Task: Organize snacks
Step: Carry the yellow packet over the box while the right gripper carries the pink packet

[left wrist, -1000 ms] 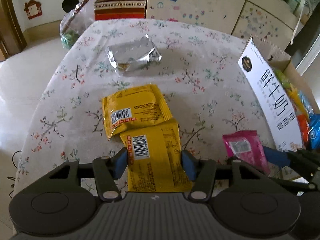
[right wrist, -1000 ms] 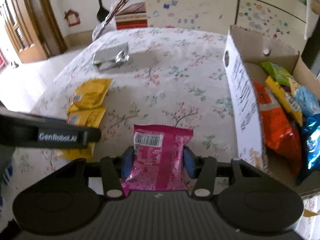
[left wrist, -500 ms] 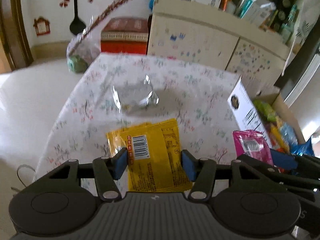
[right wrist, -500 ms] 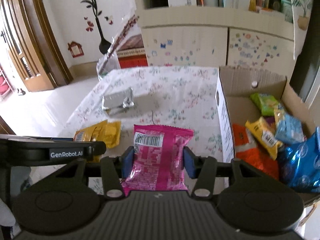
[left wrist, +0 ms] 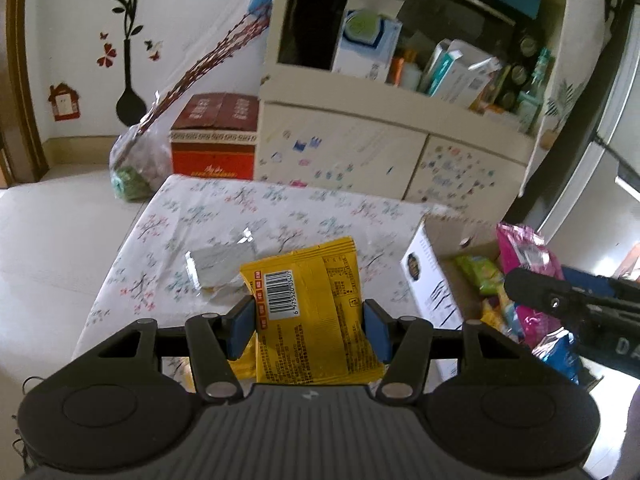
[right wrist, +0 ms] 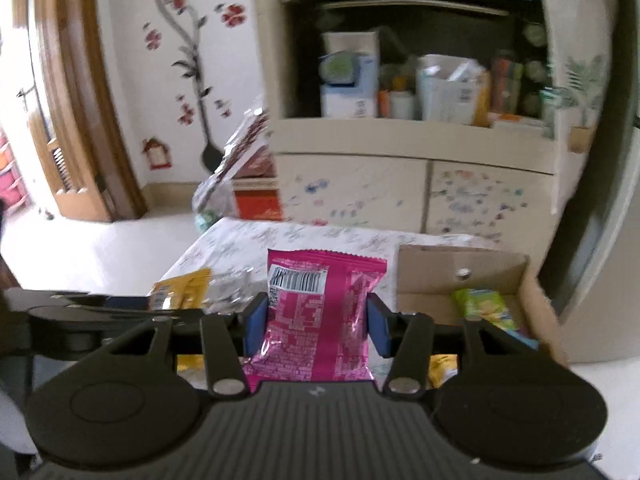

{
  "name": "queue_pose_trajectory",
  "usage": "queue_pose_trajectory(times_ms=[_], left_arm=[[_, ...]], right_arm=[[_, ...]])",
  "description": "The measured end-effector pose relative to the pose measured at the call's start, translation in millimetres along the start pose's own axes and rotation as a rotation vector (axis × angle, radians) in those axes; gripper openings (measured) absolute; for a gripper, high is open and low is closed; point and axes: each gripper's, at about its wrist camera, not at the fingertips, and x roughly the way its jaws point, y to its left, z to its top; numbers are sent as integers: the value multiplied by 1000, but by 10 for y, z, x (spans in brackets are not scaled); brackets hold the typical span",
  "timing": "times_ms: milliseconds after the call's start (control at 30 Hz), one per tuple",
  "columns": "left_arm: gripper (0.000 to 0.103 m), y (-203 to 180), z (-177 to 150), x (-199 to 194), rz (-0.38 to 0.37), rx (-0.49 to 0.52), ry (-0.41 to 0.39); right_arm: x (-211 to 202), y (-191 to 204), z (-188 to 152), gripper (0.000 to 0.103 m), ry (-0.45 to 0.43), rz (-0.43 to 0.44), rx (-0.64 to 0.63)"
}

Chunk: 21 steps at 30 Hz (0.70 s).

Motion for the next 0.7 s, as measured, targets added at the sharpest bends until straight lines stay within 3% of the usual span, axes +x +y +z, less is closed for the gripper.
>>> queue_pose_trajectory(times_ms=[333,700], left_arm=[[62,-418,87,22,-70,42,-43],[62,-891,15,247,-156,105,-18]], right_arm=[[-179,-384,93,51,-82,-47,117],[-296,-899,69,51,-102,-133,247]])
